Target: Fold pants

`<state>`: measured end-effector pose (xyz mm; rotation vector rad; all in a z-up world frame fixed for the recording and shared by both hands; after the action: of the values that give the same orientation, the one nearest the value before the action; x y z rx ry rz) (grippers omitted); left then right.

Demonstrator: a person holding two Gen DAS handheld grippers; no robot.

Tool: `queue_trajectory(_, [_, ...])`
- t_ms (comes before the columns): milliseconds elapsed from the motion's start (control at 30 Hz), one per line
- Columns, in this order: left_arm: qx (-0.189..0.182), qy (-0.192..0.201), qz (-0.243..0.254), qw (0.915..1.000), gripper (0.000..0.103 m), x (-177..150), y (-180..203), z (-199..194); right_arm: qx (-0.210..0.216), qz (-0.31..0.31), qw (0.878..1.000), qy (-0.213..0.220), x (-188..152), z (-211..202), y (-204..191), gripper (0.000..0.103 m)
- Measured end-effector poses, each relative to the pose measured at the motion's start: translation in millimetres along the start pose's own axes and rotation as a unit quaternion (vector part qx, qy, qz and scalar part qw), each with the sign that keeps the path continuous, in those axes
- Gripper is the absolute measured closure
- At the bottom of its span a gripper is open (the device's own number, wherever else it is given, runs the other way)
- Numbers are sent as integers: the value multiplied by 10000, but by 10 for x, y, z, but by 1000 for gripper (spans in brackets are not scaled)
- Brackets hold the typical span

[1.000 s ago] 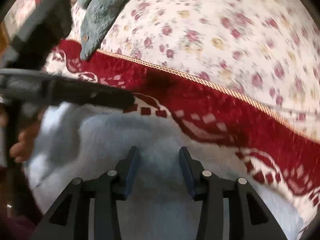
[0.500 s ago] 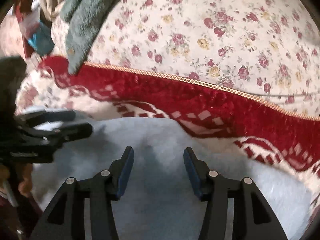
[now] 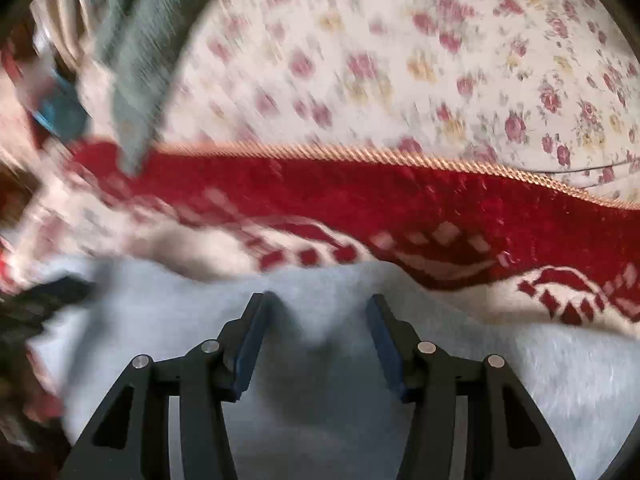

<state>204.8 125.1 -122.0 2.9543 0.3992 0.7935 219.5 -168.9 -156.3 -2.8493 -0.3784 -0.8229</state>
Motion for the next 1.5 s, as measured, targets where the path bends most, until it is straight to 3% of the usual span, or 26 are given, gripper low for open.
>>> queue_trajectory(67, [96,-279,-261,9992,23,-37,-289,163,-199,-103,9997,43,25,6,-48,38])
queue_trajectory(167, [-401,-182,-339,9985,23,-52,-420,73,-344,-125,9992,162,82,-191,-160,38])
queue_trajectory(367, [-319,327,-561,9974,23,-73,-774,-497,650,-519,9954,470,83,-633,-888,38])
queue_trajectory(500, [-183,587,-992,9932,20,-157,-1230,-765,1269,-702,9886,400,-47,-607,-1427,38])
queue_trajectory(567, [6,589,-1106,9921,18,-177,-1406,-753,1379,-761,9868,366,-76,-531,-1593,38])
queue_trajectory(667, [111,497,-1289,9903,18,-150,-1639,-513,1376,-784,9871,217,-131,-299,-1765,38])
queue_trajectory(767, [314,157,-1212,9920,16,-153,-1765,-160,1127,-840,9900,95,-195,-116,-1828,36])
queue_trajectory(867, [373,293,-927,9946,7,-132,-1678,-87,896,-1003,9909,-10,-189,-208,-1863,35])
queue_trajectory(1033, [-305,297,-1236,9914,7,-253,-1797,-444,1429,-1157,9828,160,-268,-578,-2128,35])
queue_trajectory(1133, [-776,252,-1551,9845,7,-412,-1948,-693,1775,-1217,9765,67,-387,-602,-2334,35])
queue_trajectory(1233, [-1030,125,-1907,9762,7,-601,-2087,-848,1809,-1247,9755,-37,-468,-528,-2464,35])
queue_trajectory(1333, [-1488,-104,-2523,9561,6,-770,-2243,-868,1895,-1141,9752,-85,-490,-512,-2524,35])
queue_trajectory(1500, [-2143,-244,-3594,9079,0,-941,-2383,-646,2127,-1050,9714,-135,-514,-587,-2596,35])
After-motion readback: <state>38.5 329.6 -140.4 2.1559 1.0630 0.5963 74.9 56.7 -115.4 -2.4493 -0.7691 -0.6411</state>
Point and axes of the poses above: each gripper's, at about its wrist camera, not at the fingertips, and z roughly the way its jaws point, y to its right, x to its top, the point moved 6 cm from there along z, roughly the way its jaws point, and after that the axes turned 9 degrees about -z, right-handed, at the moved point
